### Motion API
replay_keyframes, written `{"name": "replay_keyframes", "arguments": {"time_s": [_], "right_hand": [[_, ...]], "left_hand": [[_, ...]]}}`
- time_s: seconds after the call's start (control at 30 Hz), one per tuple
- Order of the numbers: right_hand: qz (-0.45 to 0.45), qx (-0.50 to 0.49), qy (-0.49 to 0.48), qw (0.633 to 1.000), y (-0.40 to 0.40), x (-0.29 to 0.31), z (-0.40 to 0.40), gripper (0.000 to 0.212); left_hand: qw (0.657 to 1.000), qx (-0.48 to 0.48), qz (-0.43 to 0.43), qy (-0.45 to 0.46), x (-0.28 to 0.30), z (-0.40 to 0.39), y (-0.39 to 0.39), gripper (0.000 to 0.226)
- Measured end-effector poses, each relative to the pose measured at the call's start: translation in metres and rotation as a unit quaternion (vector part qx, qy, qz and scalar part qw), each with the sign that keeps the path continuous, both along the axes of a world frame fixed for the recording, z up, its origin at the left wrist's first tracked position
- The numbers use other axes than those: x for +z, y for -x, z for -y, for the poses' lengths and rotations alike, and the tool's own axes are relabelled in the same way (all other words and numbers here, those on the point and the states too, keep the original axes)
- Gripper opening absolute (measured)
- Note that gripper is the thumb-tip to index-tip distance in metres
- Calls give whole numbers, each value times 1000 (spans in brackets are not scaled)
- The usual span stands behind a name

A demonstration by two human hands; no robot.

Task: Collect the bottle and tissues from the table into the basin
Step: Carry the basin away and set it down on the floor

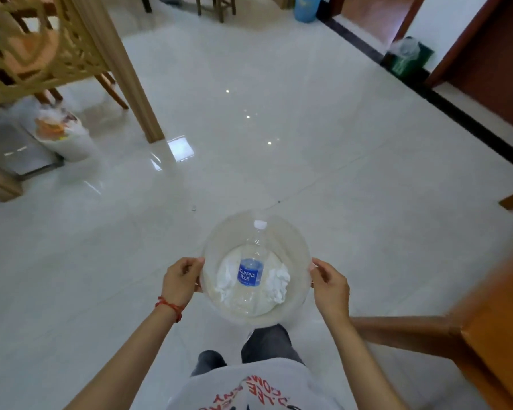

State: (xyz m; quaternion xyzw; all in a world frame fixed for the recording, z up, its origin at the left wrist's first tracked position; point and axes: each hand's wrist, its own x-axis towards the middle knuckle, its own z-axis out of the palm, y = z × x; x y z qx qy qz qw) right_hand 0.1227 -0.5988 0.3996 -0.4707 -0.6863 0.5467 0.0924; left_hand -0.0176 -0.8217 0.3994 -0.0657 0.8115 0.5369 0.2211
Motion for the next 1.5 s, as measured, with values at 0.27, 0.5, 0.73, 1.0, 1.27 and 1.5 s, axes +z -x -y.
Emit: {"name": "replay_keyframes", "arguments": {"time_s": [0.27, 0.5, 0.73, 1.0, 1.27, 1.5], "right_hand": [[7, -113, 0, 994, 26, 10, -77, 26], [13, -250, 1, 968, 25, 8, -117, 26], [3, -389, -1, 921, 36, -2, -141, 25], [18, -516, 14, 856, 48, -1, -156, 29], [63, -601, 40, 796, 22, -28, -182, 26], [60, -658, 91, 745, -5, -71, -207, 25]], "left_hand": [[993, -117, -9, 9, 6, -113, 70, 21], [966, -259, -5, 6, 3, -211, 112, 21], [908, -419, -8, 21, -5, -312, 157, 27], [825, -564, -10, 34, -13, -418, 171, 26], [754, -654, -8, 61, -43, -500, 130, 23], [708, -700, -6, 92, -84, -557, 83, 23]]}}
